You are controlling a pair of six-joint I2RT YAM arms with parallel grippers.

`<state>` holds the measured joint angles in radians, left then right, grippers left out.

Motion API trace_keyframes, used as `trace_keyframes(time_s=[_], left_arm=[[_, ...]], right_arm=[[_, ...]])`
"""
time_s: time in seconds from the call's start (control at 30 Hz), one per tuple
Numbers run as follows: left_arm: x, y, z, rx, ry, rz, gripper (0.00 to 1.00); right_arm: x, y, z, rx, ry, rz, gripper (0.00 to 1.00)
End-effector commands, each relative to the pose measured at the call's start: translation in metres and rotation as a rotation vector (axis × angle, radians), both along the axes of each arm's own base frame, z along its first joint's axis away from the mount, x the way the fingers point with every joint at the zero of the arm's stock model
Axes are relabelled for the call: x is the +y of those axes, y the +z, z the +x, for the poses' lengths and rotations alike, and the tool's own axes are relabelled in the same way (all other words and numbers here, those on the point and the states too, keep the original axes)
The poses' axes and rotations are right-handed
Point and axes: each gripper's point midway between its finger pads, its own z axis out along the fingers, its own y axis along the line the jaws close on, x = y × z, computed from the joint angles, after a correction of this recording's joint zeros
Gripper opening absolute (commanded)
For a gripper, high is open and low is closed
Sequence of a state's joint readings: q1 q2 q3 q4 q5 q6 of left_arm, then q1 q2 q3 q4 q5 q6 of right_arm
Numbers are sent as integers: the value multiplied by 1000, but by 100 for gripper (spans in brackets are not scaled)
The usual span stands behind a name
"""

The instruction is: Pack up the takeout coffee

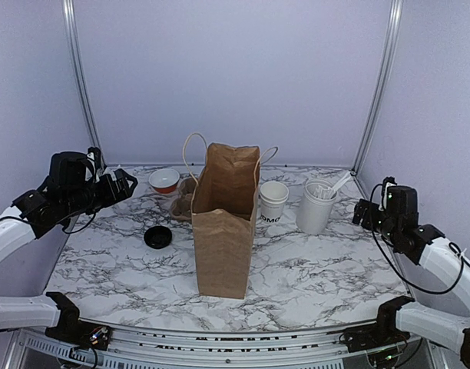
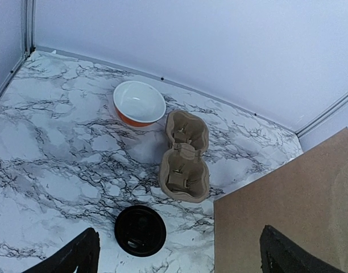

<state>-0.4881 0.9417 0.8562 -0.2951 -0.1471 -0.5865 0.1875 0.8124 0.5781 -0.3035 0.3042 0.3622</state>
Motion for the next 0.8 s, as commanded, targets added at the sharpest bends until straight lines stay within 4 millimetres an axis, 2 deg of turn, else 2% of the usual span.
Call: trace_keyframes(time_s=[0.0, 0.13, 0.3, 0.47, 0.6, 0.67, 0.77], left_arm=[[8, -23, 1, 70, -20, -14, 99], [23, -46, 6, 139, 10, -40, 99], [43, -70, 10, 216, 48, -76, 99], [58, -76, 15, 220, 90, -78, 99], [70, -77, 20, 212, 132, -68, 99], [77, -87, 18, 227, 161, -64, 99], [90, -86, 22, 216, 218, -42, 99]], right_arm=[[-21, 19, 12, -162, -110, -26, 100], [-40, 13, 19, -206, -174, -102, 100], [-71, -5, 29, -237, -226, -143, 100], [-90, -2, 31, -364, -252, -221, 100], [-80, -12, 35, -429, -188, -222, 100], [-72, -24, 36, -442, -143, -208, 100], [-61, -13, 39, -514, -74, -223, 100]])
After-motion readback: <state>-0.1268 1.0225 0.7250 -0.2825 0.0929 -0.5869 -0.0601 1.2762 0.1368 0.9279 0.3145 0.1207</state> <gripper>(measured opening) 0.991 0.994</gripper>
